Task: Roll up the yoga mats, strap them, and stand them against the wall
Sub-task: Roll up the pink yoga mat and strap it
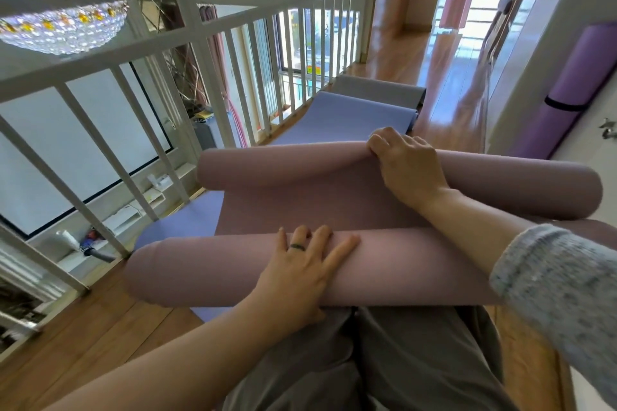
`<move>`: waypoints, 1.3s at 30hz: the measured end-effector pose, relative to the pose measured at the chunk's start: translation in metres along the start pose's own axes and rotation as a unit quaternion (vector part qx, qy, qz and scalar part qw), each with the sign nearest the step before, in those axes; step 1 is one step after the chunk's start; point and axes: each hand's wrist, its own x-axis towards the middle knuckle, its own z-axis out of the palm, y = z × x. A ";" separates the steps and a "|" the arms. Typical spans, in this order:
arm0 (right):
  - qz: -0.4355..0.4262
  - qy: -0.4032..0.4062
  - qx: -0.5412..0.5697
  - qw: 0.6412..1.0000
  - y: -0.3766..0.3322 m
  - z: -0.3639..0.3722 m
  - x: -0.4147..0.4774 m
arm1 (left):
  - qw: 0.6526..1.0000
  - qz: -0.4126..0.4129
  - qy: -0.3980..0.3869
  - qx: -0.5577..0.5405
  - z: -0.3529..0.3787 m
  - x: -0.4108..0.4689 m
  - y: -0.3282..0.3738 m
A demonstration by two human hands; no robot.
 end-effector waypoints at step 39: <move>0.054 -0.232 -0.079 0.968 -0.008 0.001 -0.010 | 1.000 -0.005 -0.024 0.010 -0.022 0.001 0.013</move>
